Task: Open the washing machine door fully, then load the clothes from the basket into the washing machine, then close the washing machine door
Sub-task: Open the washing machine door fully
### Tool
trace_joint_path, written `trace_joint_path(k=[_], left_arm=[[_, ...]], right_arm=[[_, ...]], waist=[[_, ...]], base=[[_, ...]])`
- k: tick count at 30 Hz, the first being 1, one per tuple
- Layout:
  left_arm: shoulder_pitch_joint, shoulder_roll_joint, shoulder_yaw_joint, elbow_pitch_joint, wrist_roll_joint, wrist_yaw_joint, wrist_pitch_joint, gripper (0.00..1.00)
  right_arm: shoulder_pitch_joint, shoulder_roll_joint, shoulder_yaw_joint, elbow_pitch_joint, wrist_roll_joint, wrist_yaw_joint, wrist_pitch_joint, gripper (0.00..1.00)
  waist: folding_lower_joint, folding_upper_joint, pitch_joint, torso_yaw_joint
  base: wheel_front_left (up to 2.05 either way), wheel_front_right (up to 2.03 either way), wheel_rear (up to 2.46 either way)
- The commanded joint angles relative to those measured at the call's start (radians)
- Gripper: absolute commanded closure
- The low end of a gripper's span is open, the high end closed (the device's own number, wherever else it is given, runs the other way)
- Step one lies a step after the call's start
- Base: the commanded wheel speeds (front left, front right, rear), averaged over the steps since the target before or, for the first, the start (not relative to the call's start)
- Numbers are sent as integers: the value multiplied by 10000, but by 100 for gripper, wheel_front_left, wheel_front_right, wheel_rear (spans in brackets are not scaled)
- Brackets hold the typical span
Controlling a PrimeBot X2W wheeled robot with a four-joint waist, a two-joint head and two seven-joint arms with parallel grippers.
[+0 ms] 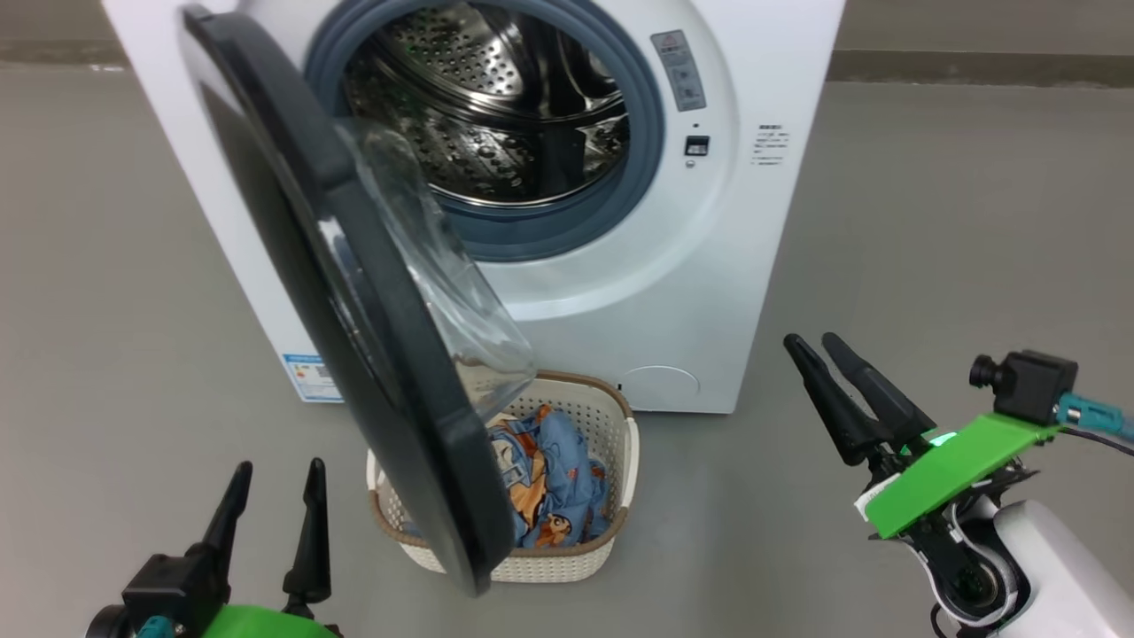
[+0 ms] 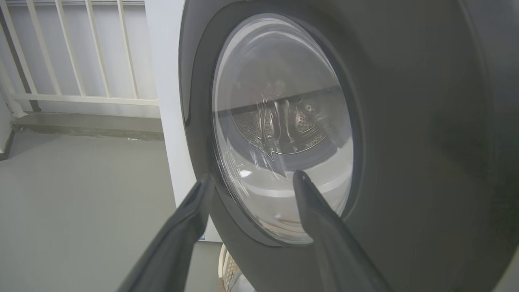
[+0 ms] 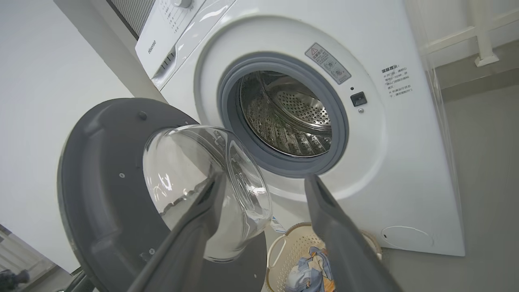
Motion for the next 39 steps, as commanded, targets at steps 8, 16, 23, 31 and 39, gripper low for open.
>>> trace_joint_path(k=[8, 16, 23, 31, 39], left_arm=[[49, 29, 487, -454, 181, -15, -63, 0], [87, -26, 588, -515, 167, -15, -63, 0], [16, -42, 599, -506, 172, -15, -63, 0], [-77, -25, 580, -451, 180, -15, -63, 0], [-159, 10, 590, -418, 157, -15, -63, 0]], right_arm=[[718, -400, -57, 107, -1783, 17, -1992, 0], [1353, -196, -921, 308, -3535, 17, -2462, 0], [1703, 355, -1775, 372, -5025, 17, -2485, 0], [1830, 756, -2186, 495, -5808, 17, -2487, 0], [1791, 854, -2259, 507, -6022, 17, -2487, 0]], waist=[[0, -1, 13, -471], [0, -1, 34, -649], [0, -1, 136, -745], [0, -1, 184, -757], [0, -1, 248, -711]], base=[[0, 0, 0], [0, 0, 0], [0, 0, 0], [0, 0, 0], [0, 0, 0]])
